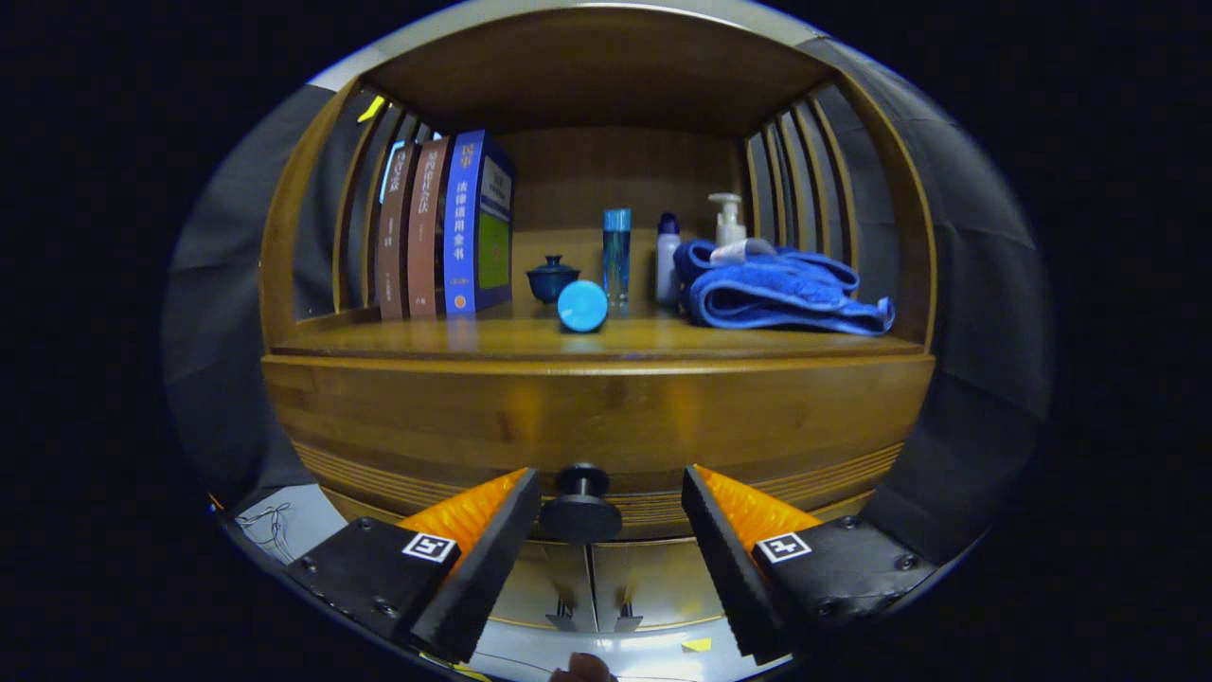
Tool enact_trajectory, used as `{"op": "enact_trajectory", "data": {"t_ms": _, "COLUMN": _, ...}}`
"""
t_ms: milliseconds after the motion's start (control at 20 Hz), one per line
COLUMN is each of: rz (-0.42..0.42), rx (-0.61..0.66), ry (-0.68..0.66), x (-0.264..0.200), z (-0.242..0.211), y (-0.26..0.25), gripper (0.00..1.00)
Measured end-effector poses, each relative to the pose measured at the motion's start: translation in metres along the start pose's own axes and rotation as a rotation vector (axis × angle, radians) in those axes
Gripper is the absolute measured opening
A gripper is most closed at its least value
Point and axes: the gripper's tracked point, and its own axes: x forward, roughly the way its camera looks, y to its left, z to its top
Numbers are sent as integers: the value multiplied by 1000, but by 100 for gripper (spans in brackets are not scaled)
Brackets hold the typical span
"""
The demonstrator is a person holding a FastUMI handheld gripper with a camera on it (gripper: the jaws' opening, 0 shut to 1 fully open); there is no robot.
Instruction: Pull open the drawer, take out the items inside it, and place them on the countertop above the cabinet.
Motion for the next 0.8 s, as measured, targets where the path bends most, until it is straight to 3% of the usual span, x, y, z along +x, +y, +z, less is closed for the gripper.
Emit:
{"op": "enact_trajectory", "data": {"t_ms": 600, "rz": -30, "rx": -93, "ry": -208, "x": -135, "z": 175, "y": -19, "gripper": 99}}
{"op": "enact_trajectory", "data": {"t_ms": 800, "rz": -44, "rx": -51, "ry": -222, "x": -174, "z": 228, "y": -22, "gripper": 99}}
